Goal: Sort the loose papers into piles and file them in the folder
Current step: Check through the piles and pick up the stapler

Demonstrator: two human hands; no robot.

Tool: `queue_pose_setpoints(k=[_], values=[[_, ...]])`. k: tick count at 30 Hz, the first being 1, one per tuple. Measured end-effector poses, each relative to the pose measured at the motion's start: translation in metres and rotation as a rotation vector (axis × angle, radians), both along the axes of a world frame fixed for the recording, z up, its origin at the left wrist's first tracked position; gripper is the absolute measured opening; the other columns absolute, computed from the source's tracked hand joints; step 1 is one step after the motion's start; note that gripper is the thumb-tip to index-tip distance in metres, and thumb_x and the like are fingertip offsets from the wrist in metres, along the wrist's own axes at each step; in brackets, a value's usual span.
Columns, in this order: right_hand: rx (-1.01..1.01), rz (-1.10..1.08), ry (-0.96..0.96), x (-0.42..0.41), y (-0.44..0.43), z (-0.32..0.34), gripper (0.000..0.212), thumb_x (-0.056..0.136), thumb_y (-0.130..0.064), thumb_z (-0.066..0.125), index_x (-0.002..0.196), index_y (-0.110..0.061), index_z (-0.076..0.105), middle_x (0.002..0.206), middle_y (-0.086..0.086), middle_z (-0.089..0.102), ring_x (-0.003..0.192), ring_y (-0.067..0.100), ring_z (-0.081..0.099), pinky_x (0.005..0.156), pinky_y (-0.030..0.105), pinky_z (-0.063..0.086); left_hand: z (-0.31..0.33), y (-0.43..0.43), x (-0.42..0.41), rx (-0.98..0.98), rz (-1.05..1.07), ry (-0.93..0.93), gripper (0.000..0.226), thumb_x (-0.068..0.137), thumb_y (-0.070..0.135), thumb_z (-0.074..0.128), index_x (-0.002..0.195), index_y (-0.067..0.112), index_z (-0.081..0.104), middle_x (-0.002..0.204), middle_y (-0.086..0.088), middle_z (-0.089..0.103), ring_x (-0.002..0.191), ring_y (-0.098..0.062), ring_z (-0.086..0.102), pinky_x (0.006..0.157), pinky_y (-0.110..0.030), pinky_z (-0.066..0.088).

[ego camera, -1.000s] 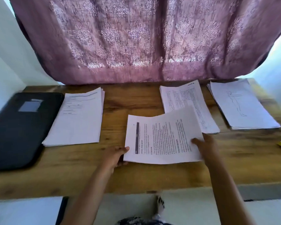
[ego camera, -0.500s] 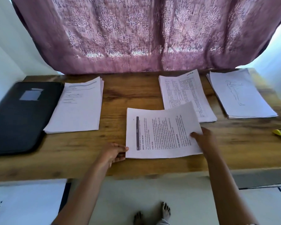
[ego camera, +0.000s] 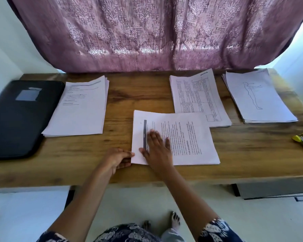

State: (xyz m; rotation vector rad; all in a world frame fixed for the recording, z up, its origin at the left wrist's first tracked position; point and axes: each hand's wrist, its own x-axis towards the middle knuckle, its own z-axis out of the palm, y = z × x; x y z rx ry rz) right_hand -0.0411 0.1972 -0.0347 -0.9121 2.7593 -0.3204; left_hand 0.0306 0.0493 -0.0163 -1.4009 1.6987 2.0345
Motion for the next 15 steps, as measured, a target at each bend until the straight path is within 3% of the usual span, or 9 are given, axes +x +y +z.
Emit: queue_pose_setpoints(k=[2,4,7,10,12,15], values=[[0.037,0.003,0.033,-0.014,0.016,-0.008,0.083,0.084,-0.065,-0.005,0.153,-0.019,-0.003,0.161,-0.003,-0.006,0.148,0.014,-0.007,0.114,0.041,-0.010,-0.002,0.000,0.000,-0.009,-0.003,0.001,0.012,0.081,-0.004,0.070,0.074,0.004,0.064,0.068,-0.007,0.069,0.054,-0.011,0.065,0.045,-0.021,0.053],[0.046,-0.078,0.080,-0.039,0.053,-0.013,0.087,0.080,-0.067,-0.010,0.152,-0.019,-0.004,0.161,-0.002,-0.006,0.148,0.015,-0.005,0.117,0.042,-0.003,-0.002,-0.001,0.000,-0.011,-0.003,0.002,0.012,0.082,-0.004,0.069,0.074,0.004,0.064,0.069,-0.006,0.069,0.052,-0.010,0.065,0.045,-0.021,0.053],[0.078,-0.266,0.054,-0.073,0.099,-0.010,0.081,0.092,-0.067,0.006,0.153,-0.014,-0.003,0.161,0.003,-0.002,0.148,0.018,-0.002,0.118,0.046,0.002,0.000,0.000,0.002,0.005,-0.005,0.003,0.013,0.083,-0.004,0.069,0.074,0.004,0.063,0.075,-0.008,0.068,0.062,-0.014,0.064,0.046,-0.021,0.053],[0.049,-0.417,0.066,-0.087,0.067,0.001,0.077,0.098,-0.054,0.025,0.152,-0.004,0.001,0.161,0.012,0.002,0.148,0.023,-0.001,0.119,0.050,0.003,0.004,0.000,0.002,0.026,-0.002,0.004,0.010,0.083,-0.003,0.068,0.076,0.003,0.064,0.076,-0.009,0.069,0.067,-0.016,0.063,0.046,-0.022,0.054],[-0.043,-0.245,0.100,-0.083,0.015,0.005,0.073,0.099,-0.049,0.031,0.152,-0.005,0.006,0.161,0.011,0.005,0.148,0.021,0.002,0.117,0.048,0.004,0.006,0.000,0.001,0.035,0.006,0.005,0.009,0.083,-0.004,0.068,0.077,0.002,0.064,0.075,-0.009,0.068,0.068,-0.017,0.063,0.047,-0.022,0.055],[0.020,0.053,0.054,-0.065,-0.038,0.001,0.071,0.099,-0.054,0.024,0.153,-0.012,0.005,0.162,0.003,0.004,0.148,0.016,0.000,0.117,0.046,0.002,0.006,0.002,0.000,0.037,0.025,0.002,0.010,0.083,-0.005,0.068,0.075,0.001,0.064,0.076,-0.010,0.067,0.068,-0.018,0.062,0.048,-0.023,0.056]])
